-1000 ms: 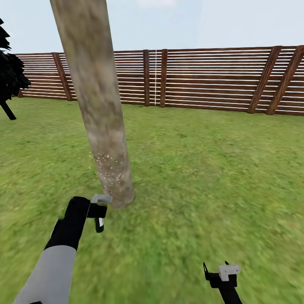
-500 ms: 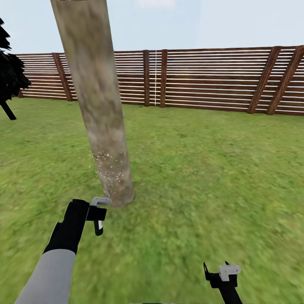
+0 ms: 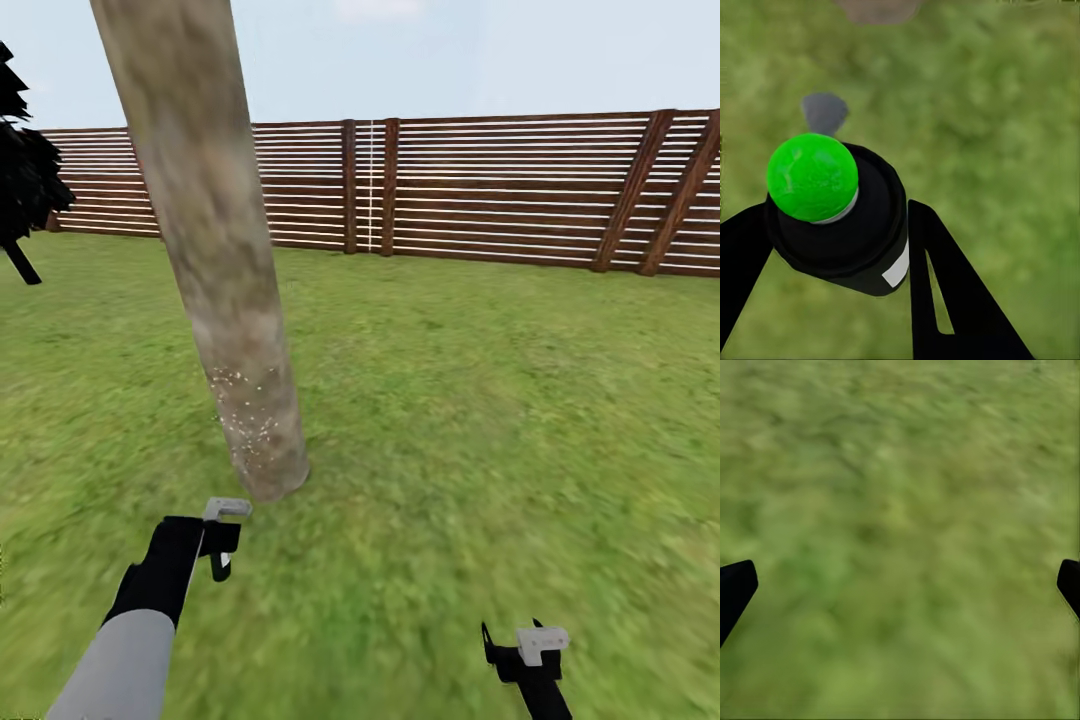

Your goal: In the garden, pick up the pesticide atomizer on the floor and spray pesticide onto both trees until each tree trunk is fully covered.

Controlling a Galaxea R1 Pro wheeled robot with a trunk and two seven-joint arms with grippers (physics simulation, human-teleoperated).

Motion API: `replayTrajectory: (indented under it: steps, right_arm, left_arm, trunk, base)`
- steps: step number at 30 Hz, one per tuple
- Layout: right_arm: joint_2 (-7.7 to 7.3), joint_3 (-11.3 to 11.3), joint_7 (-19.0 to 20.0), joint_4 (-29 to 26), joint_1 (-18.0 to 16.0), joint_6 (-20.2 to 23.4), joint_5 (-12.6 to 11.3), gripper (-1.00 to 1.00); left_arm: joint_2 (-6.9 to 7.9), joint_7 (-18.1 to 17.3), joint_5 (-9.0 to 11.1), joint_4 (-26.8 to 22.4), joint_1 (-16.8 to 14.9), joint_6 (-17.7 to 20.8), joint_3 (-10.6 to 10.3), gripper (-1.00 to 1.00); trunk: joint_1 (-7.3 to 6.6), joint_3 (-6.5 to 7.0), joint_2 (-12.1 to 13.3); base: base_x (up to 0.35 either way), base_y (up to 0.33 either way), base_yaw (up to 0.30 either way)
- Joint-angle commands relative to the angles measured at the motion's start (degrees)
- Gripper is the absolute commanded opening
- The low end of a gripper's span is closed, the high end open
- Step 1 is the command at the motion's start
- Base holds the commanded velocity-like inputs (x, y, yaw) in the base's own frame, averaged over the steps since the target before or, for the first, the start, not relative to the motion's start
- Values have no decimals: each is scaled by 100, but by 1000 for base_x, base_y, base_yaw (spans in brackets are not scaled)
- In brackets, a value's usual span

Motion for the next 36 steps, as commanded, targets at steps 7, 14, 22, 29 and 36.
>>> replayTrajectory:
  steps: [7,14,22,29,36]
  right_arm:
    - [1,0,-2,-1,-1,0,0,100]
    - [1,0,-9,1,2,0,0,100]
    - [1,0,-9,-2,3,0,0,100]
    - [1,5,0,-2,0,0,0,100]
    - [1,0,0,-2,2,0,-7,100]
  left_arm:
    - [-112,64,-5,41,5,-73,3,-100]
    - [-149,66,-7,42,4,-74,-1,-100]
    - [-196,450,10,79,1,-76,-1,-100]
    - [-220,450,17,83,5,-78,-1,-100]
    - [-220,451,11,76,2,-74,-1,-100]
  trunk:
    - [0,0,0]
    - [0,0,0]
    - [0,0,0]
    - [0,0,0]
    - [0,0,0]
  base:
    - [119,-270,133]
    - [71,-288,64]
    - [2,-296,270]
    - [0,-298,70]
    - [41,-319,0]
